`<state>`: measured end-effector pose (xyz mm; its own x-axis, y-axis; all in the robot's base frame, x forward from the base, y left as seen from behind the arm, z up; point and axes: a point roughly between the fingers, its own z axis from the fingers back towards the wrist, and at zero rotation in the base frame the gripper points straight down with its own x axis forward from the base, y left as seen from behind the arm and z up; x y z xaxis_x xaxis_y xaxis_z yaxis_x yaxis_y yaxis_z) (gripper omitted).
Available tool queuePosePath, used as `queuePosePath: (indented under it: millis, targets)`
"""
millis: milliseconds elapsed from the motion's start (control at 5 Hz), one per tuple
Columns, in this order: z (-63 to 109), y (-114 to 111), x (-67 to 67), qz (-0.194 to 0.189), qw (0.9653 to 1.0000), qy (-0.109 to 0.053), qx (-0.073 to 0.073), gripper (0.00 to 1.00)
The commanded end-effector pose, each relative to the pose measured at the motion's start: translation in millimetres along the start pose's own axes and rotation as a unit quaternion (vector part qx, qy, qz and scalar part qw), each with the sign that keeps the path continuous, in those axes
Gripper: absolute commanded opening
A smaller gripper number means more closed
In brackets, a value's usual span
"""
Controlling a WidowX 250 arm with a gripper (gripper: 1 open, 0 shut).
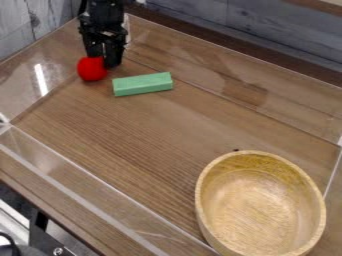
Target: Move the red object to the right side of the table
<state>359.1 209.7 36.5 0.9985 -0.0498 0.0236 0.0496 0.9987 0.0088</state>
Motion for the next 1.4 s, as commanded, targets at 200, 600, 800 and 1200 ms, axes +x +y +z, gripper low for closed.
queuePosePath:
  millis: [200,600,800,1200]
  targets:
    - [28.9,-9,4.3,0.007,0.9998,-0.019,0.002,0.00]
    - [66.2,-24,5.5,0.011,0.9992,-0.039,-0.002,0.00]
    - [96.5,-36,6.5,0.005,0.9983,-0.058,-0.008,0.00]
    - [105.7,-123,6.1,-0.075,0.9953,-0.048,-0.038,0.00]
